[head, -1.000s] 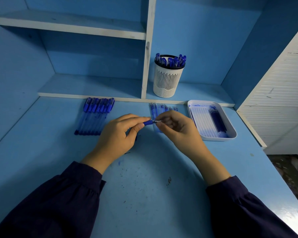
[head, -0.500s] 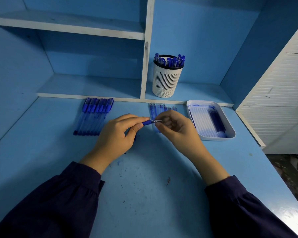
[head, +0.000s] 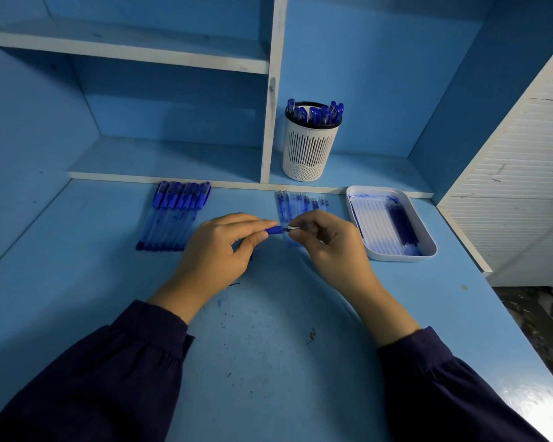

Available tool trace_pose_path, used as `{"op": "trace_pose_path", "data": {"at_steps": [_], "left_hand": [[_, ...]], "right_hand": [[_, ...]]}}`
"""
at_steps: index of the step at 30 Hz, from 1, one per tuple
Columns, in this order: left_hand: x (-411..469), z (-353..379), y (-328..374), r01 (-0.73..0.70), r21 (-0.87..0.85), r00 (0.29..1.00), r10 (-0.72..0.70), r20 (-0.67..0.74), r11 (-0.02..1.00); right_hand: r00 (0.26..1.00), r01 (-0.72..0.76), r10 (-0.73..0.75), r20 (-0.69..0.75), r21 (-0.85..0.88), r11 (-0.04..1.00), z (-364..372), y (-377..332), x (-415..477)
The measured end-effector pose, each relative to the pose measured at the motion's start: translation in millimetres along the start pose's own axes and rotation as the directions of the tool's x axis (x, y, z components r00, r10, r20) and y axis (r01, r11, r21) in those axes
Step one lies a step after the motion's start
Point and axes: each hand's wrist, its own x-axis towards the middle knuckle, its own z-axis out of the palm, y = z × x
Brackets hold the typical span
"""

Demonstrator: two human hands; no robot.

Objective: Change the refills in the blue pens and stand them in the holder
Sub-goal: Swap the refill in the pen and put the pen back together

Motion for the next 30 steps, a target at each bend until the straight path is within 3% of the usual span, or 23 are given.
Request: {"op": "trace_pose_path", "data": {"at_steps": [9,13,17,23,26,30], "left_hand": [[2.7,-5.6,-7.7,0.037,0.032,0.999,-0.036,-0.025,0.999],[4.6,-13.7,-16.8,0.16,0.051,0.983,-0.154,-0.103,0.986],[5.5,-19.0,-24.3,0.286,0.067,0.95,-0.274,-0.153,0.956],[3.7,-19.2,-26.2,0.352,0.069,0.928,-0.338,-0.157,0.934],[3.2,-19.1,-27.0,0.357,0.07,0.927,-0.345,-0.146,0.931],[3.2,-18.7,-26.5,0.337,0.068,0.935,-0.326,-0.139,0.939]], "right_hand": [[0.993,-0.085,0.092,-0.078,0.083,0.993,11.1,0.1,1.2],[0.991,-0.118,0.115,-0.07,-0.048,0.992,18.6,0.0,2.5],[0.998,-0.062,0.063,-0.003,-0.242,0.968,38.2,-6.7,0.6],[0.996,-0.029,0.064,0.061,-0.462,0.887,66.9,-12.5,3.5],[0.997,0.001,0.036,0.067,-0.488,0.873,67.2,-11.6,4.6],[0.998,-0.033,0.051,0.035,-0.39,0.92,58.4,-13.0,3.4]]}}
